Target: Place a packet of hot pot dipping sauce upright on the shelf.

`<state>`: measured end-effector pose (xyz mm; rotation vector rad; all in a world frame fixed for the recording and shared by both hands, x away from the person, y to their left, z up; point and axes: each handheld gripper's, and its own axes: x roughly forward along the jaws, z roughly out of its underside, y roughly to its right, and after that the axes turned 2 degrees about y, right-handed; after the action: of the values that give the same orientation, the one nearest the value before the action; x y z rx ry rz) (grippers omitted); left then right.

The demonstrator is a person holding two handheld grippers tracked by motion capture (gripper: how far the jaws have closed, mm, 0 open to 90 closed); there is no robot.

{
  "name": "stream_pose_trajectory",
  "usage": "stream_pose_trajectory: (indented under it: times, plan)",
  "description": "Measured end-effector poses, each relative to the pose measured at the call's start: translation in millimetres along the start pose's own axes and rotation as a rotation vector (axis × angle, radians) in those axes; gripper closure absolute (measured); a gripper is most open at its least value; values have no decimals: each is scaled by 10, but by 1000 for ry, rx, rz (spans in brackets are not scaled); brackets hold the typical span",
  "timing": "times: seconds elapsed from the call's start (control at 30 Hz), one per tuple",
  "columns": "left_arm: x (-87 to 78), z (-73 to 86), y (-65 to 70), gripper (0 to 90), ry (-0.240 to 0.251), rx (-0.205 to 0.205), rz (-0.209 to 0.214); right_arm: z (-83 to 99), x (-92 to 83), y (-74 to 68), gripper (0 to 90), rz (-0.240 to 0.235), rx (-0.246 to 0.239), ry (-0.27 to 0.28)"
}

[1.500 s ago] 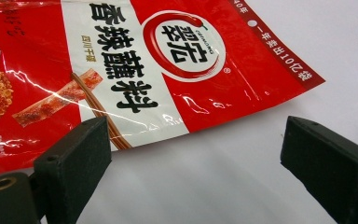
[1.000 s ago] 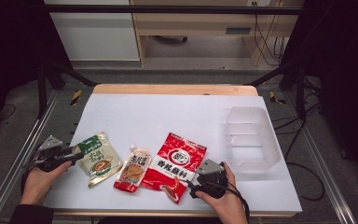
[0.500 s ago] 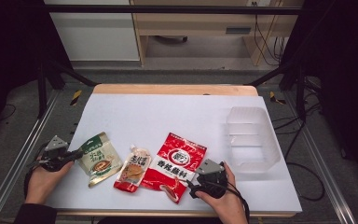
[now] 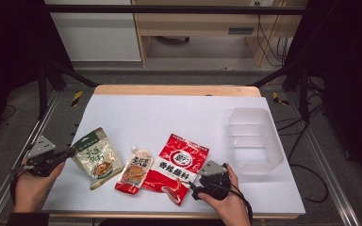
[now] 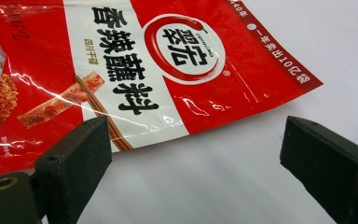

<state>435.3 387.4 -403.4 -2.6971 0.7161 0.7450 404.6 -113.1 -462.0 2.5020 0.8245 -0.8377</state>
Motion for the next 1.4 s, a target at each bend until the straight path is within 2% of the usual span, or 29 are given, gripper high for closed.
stream_pose_trajectory:
  times: [0.07,0.17,0.3,0.37,0.43,0.57,0.7,0.73,0.83,0.9,1.0,1.1,1.17,1.4]
  plan:
    - [-84,-73,49,900,22,12,11,-1,-11,3,95,1,1,2]
    - [-238,-217,157,900,56,45,48,4,-21,13,95,3,6,4]
    - [-371,-439,365,900,53,137,76,3,-22,15,94,-1,12,7]
    - [-397,-518,441,900,32,188,76,-2,-28,13,94,-6,15,12]
    - [-421,-600,512,900,30,231,66,-4,-34,18,94,-15,24,18]
    - [-448,-713,519,900,52,240,60,-29,-55,11,94,-33,34,37]
    - [-411,-797,530,900,54,239,78,-131,-111,3,94,-51,19,51]
    - [-394,-830,552,900,51,250,85,-219,-159,4,94,-62,0,65]
    - [-357,-924,619,900,45,281,90,-313,-212,6,91,-79,-10,82]
    - [-339,-986,654,900,46,292,97,-437,-259,25,75,-108,-43,99]
    - [-306,-1110,729,900,56,308,113,-528,-291,48,84,-119,-50,109]
    - [-256,-1225,810,900,62,329,131,-661,-331,98,129,-117,-94,109]
    - [-208,-1297,862,900,63,343,148,-733,-343,127,136,-123,-103,106]
    - [65,-1474,1093,900,44,410,222,-927,-362,219,206,-140,-162,80]
